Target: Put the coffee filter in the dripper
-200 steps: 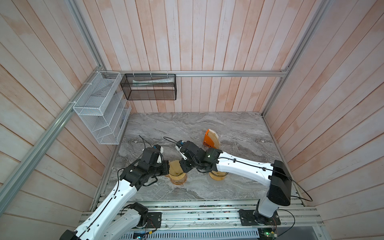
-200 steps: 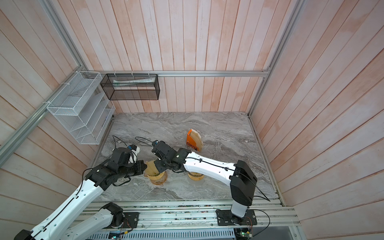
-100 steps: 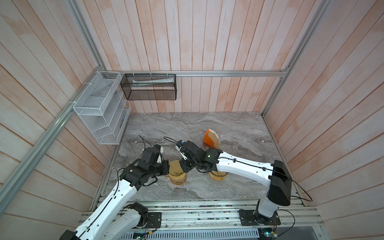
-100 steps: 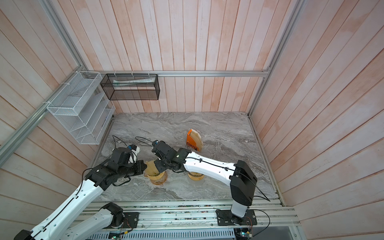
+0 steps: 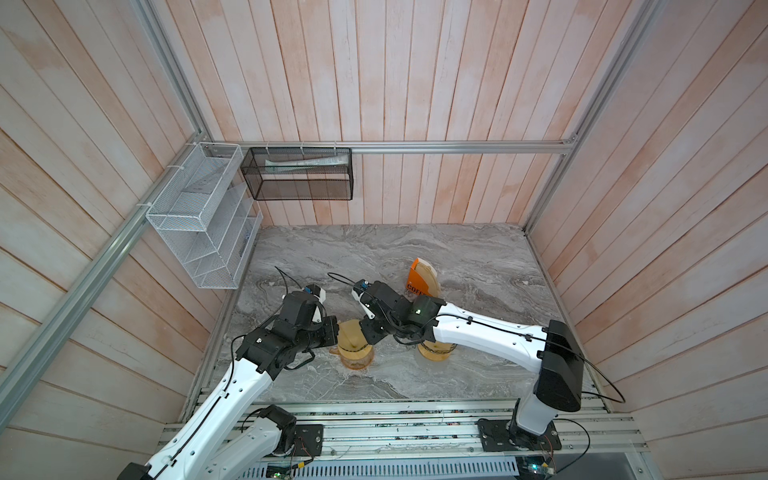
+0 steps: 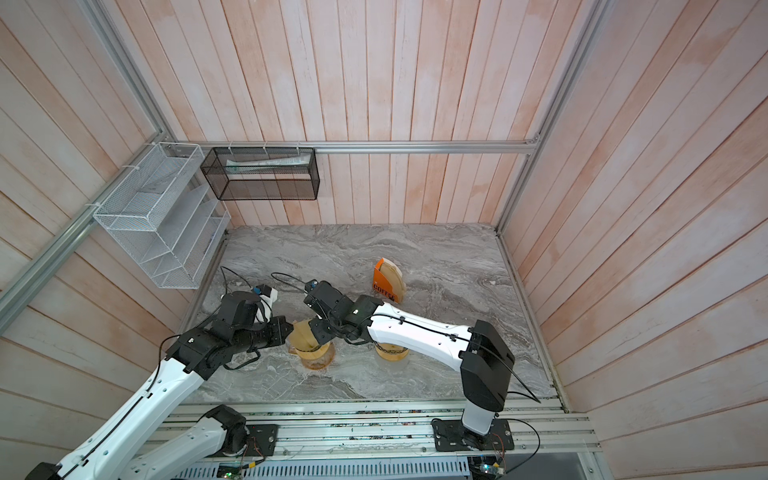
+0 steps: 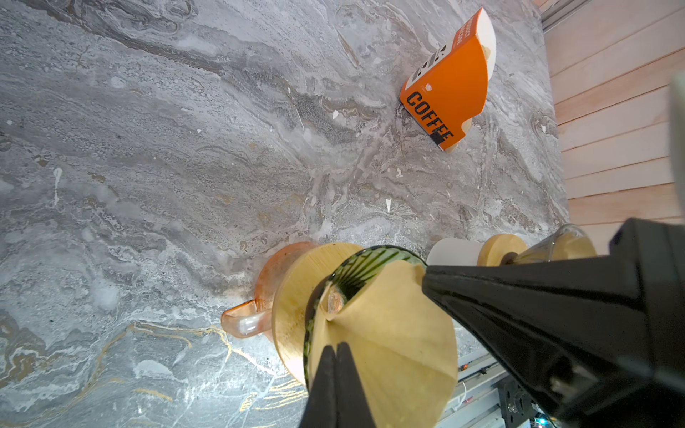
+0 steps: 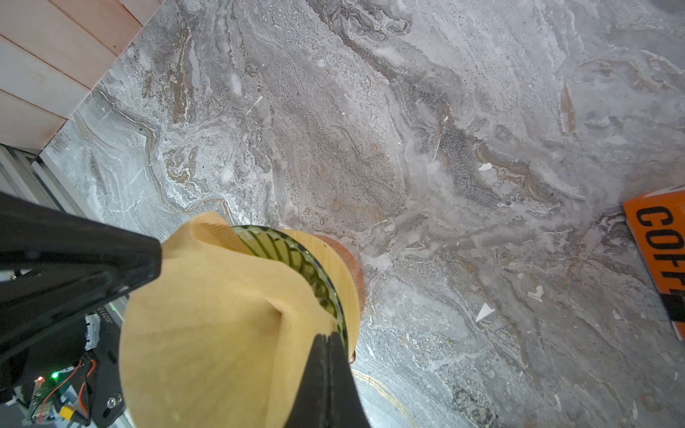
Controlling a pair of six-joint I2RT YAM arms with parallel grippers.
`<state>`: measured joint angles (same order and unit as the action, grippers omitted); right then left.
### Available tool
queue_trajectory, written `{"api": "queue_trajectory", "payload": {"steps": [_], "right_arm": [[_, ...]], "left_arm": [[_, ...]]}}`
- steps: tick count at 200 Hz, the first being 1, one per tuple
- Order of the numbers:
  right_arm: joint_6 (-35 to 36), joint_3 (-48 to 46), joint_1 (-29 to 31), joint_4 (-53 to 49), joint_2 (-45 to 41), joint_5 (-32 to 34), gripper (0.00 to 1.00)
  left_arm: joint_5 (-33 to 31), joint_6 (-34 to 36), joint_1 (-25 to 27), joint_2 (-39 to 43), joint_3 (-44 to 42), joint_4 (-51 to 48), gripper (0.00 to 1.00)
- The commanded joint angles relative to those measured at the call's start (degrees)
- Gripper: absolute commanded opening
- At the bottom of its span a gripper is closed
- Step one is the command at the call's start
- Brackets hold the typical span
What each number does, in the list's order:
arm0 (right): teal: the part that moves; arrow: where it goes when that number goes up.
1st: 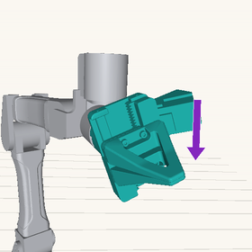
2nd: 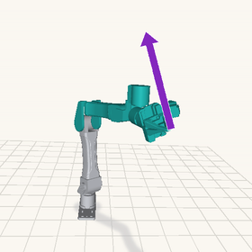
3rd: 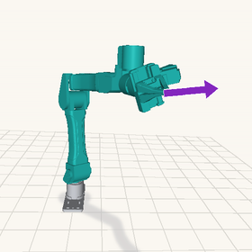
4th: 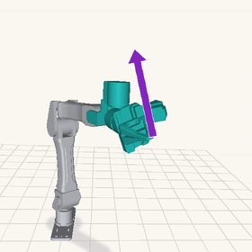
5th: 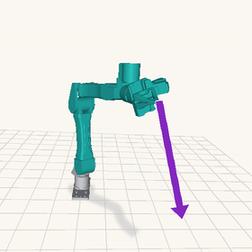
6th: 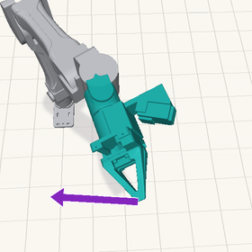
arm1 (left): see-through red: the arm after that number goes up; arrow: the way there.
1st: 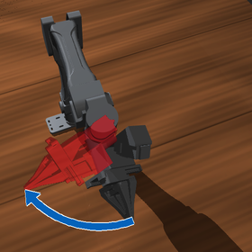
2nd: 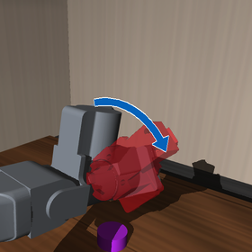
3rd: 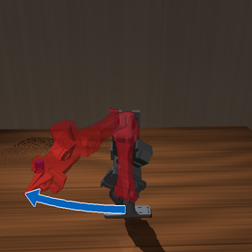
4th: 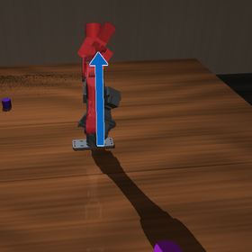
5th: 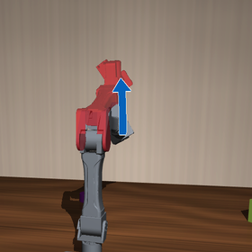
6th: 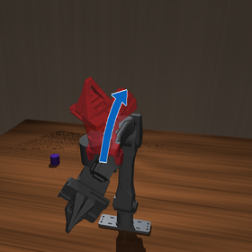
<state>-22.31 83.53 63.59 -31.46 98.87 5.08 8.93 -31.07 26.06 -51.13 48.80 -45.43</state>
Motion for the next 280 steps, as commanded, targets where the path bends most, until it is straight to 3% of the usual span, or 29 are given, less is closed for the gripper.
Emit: {"api": "queue_trajectory", "payload": {"steps": [1, 71, 144, 207, 217, 225, 233, 240, 247, 251, 255, 261, 280], "right_arm": [[-0.19, 1.90, -0.37, -1.05, -2.45, 0.85, 0.02], [-0.89, 2.12, -0.39, -0.69, -3.94, 0.21, 0.14], [-1.43, 1.69, -0.40, 0.61, -6.01, 0.37, 0.15], [-2.73, -4.51, -5.01, 4.22, -15.90, 1.34, 0.16], [-3.00, -6.64, -7.11, 5.20, -18.78, 1.16, 0.17], [-2.89, -8.67, -9.10, 6.21, -21.36, 0.73, 0.22], [-2.46, -10.67, -11.21, 7.12, -23.92, 0.48, 0.31], [-2.14, -12.38, -13.19, 7.71, -26.23, 0.47, 0.42], [-1.75, -13.99, -15.32, 8.06, -28.41, 0.54, 0.55], [-1.57, -14.90, -16.75, 8.13, -29.52, 0.54, 0.74], [-1.47, -15.58, -18.05, 8.06, -30.56, 0.53, 0.86], [-1.22, -16.71, -20.09, 7.75, -32.08, 0.33, 0.96], [0.09, -20.07, -26.61, 7.41, -36.23, 1.14, 0.98]], "left_arm": [[-0.54, 0.48, 0.30, 0.65, 2.09, -0.06, 0.05], [-0.49, 0.36, 0.29, 0.90, 2.95, -0.11, 0.05], [-1.26, -0.04, 0.30, 1.83, 5.12, -0.22, 0.06], [-9.05, 1.03, 0.30, 1.03, 12.91, -2.17, 0.10], [-11.20, 1.36, 0.30, 0.42, 14.38, -2.21, 0.19], [-12.79, 1.68, 0.20, -0.02, 15.14, -1.76, 0.41], [-14.45, 1.78, 0.22, -0.42, 15.68, -1.15, 0.54], [-15.74, 1.92, 0.21, -0.72, 15.97, -0.26, 0.64], [-16.86, 2.31, 0.13, -0.93, 16.02, 0.91, 0.85], [-17.46, 2.61, 0.06, -1.06, 16.06, 1.64, 0.98], [-18.21, 2.75, -0.04, -1.31, 16.13, 2.30, 1.00], [-18.92, 2.88, -0.29, -1.69, 16.39, 3.04, 1.00], [-20.08, 3.87, -1.79, -2.71, 15.85, 6.53, 1.00]]}}
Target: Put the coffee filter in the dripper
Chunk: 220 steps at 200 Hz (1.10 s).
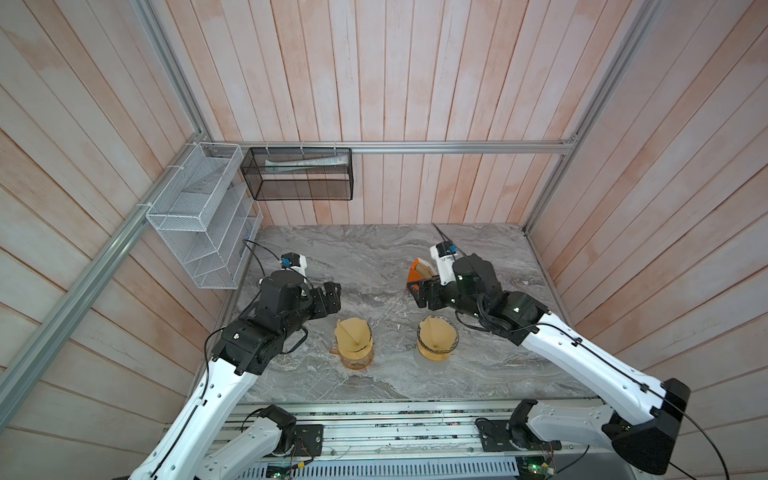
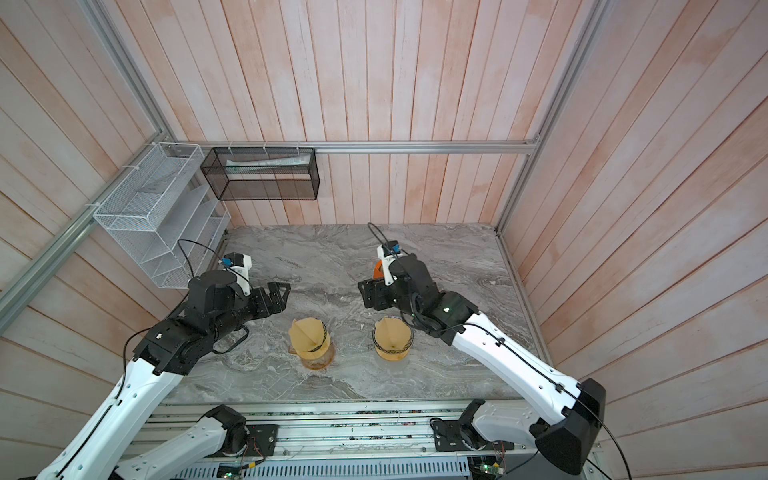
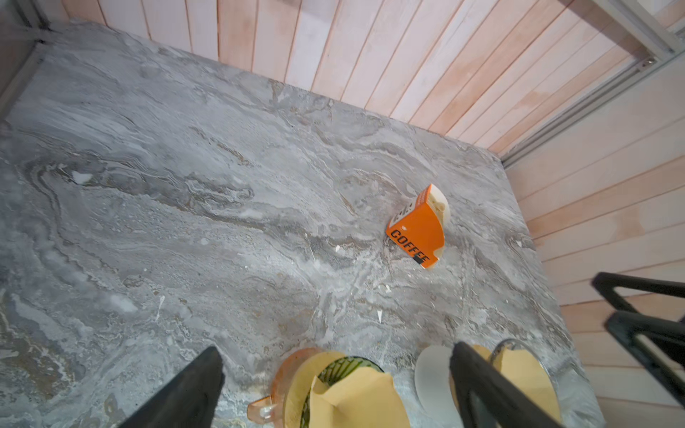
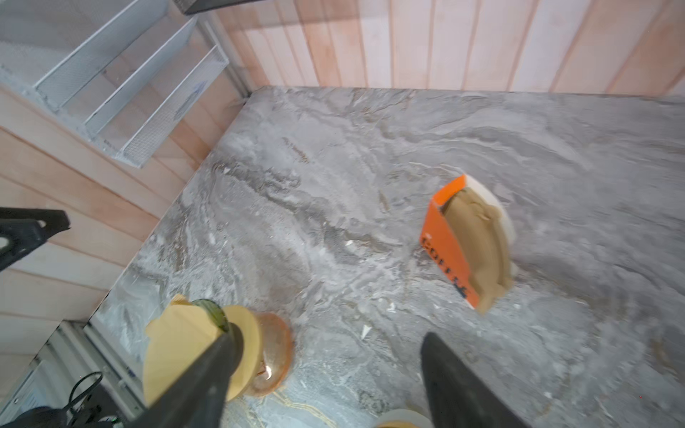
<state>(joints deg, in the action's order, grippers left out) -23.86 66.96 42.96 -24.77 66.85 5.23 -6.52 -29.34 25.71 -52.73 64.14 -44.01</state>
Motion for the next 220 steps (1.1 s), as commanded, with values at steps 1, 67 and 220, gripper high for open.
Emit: {"api": "queue_trajectory", "payload": {"steps": [1, 67, 220], "right_arm": [[1.77, -3.59, -6.27, 0.71, -4.46, 1.08, 0.98], [7.58, -15.69, -27.05, 8.33, -13.79, 5.27, 0.98], [12.78, -52.76, -40.00, 57.49, -15.29, 18.96, 0.98]], "left_arm": [[-4.68, 2.16, -1.54, -1.17, 0.44, 5.31, 1.00], [-8.29, 7.24, -9.17, -0.94, -10.86, 25.40, 1.00], [-13.78, 17.48, -15.88, -3.16, -39.00, 63.59, 1.00]]}}
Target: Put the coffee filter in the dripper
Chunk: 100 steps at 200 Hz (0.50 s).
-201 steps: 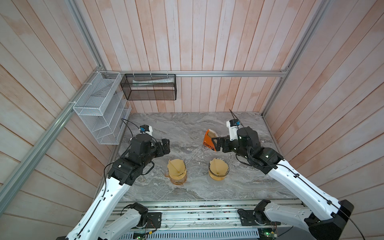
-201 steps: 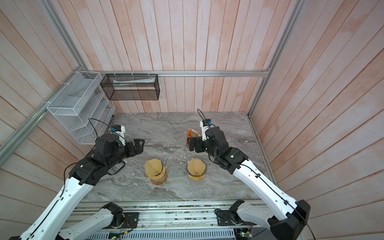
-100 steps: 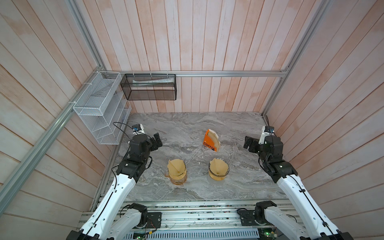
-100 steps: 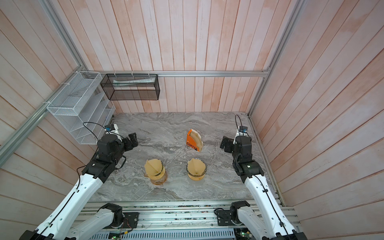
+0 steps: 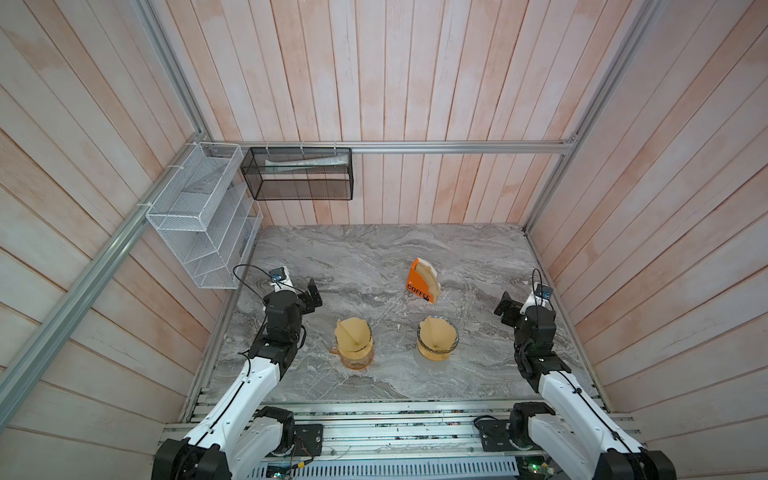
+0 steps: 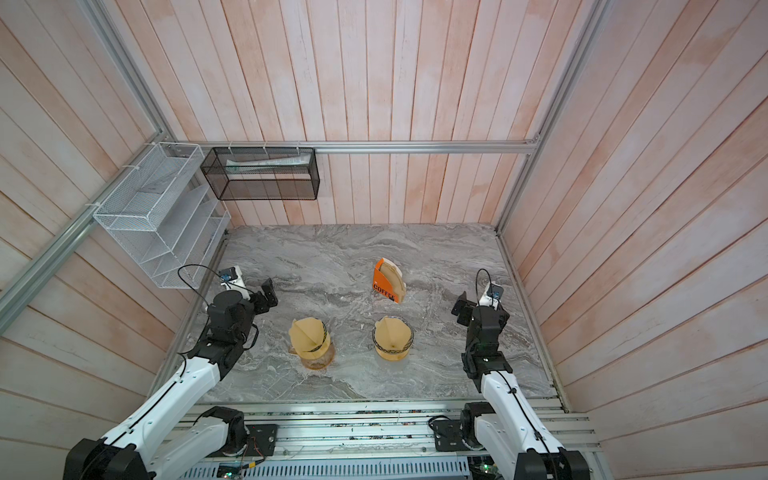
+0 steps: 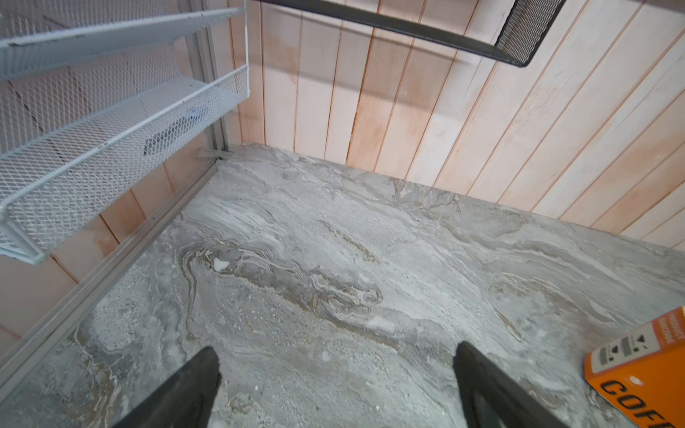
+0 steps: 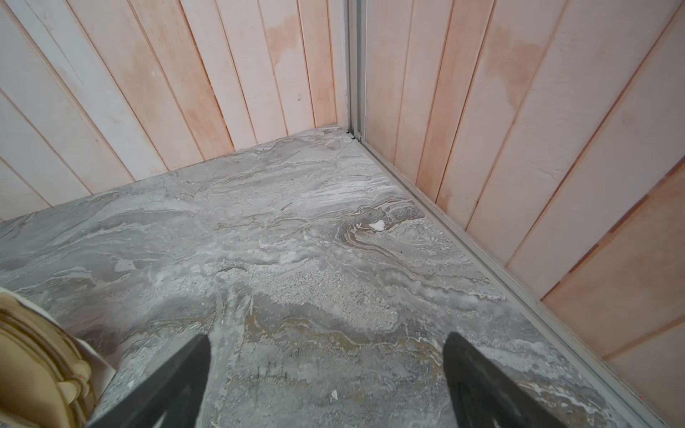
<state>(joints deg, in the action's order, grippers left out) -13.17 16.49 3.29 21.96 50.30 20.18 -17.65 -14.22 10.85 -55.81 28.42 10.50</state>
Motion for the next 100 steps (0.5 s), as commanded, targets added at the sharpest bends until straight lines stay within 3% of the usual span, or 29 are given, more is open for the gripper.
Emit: {"api": "queue_trajectory", "payload": {"steps": [1, 67, 100], "right_arm": [[2.18, -2.41, -0.32, 11.10, 1.32, 4.04, 0.98], [5.23, -4.77, -0.56, 21.79, 11.57, 4.10, 0.98], [6.19, -7.78, -0.53, 32.10, 16.24, 3.91, 0.98]], "left_arm": [[-2.65, 2.35, -1.06, -0.13, -3.42, 9.44, 1.00], [-0.31, 5.23, -4.48, -6.52, -12.20, 27.93, 1.00], [1.39, 5.91, -7.03, -12.09, -14.54, 36.10, 1.00]]}}
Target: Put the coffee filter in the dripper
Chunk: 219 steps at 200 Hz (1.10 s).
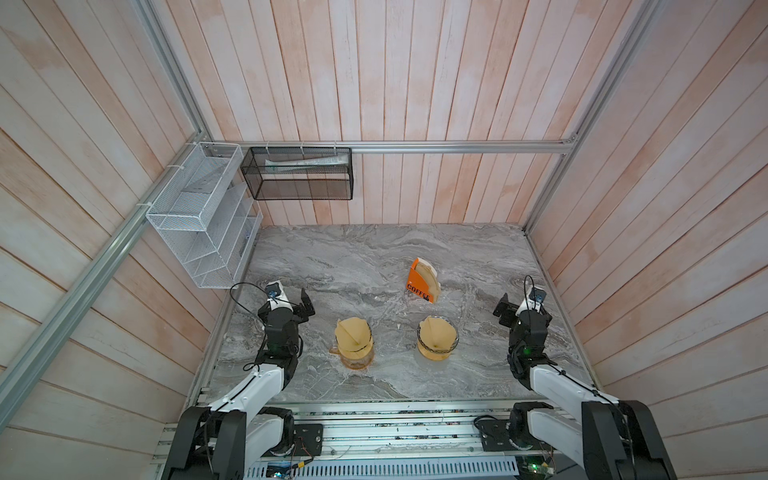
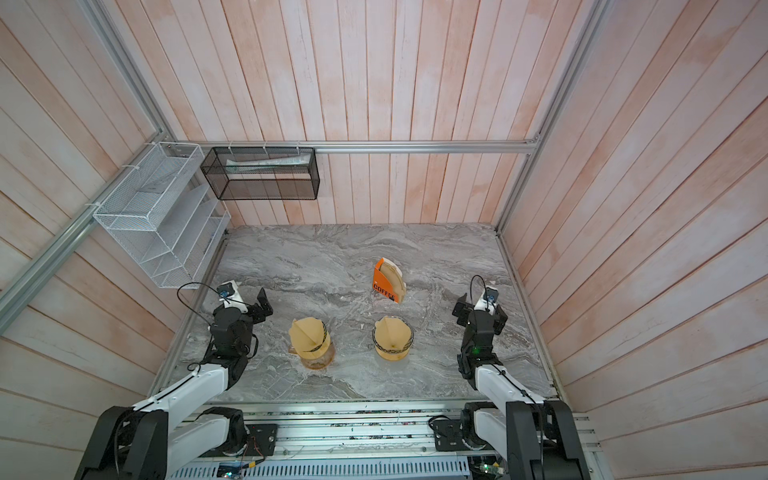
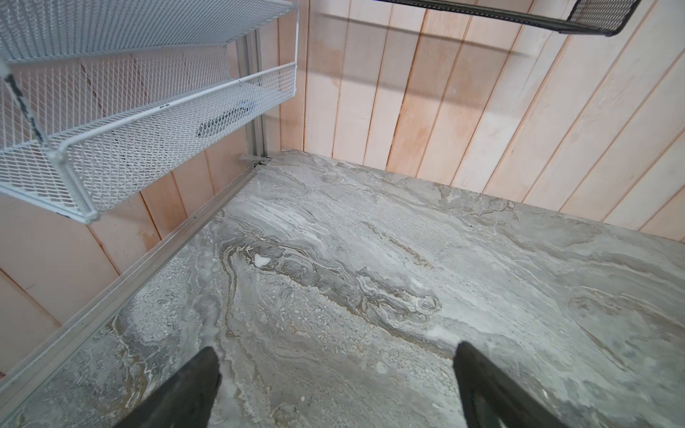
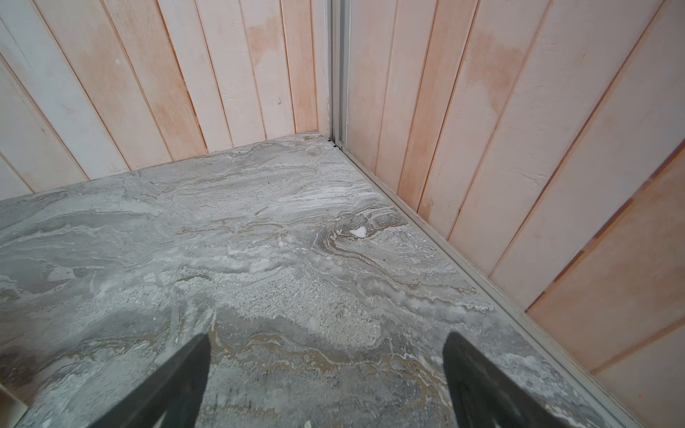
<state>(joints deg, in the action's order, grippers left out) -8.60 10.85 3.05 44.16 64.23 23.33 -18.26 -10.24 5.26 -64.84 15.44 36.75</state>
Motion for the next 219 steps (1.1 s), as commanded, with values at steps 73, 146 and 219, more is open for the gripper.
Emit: {"api": "queue_trajectory", "payload": {"steps": [73, 146, 219], "right_arm": [[5.55, -0.79, -0.93, 23.75, 13.25, -2.66, 0.98], [4.90, 2.25, -2.40, 26.81, 23.04, -7.62, 0.98], [4.81, 2.24, -2.42, 26.94, 23.07, -7.46, 0.98]], "left_arm": [[9.12, 7.94, -4.36, -16.10, 0.40, 22.02, 1.00], [12.63, 7.60, -5.74, -23.56, 1.05, 26.88, 1.00], [12.59, 7.69, -5.79, -23.40, 0.81, 27.37, 1.00]]}}
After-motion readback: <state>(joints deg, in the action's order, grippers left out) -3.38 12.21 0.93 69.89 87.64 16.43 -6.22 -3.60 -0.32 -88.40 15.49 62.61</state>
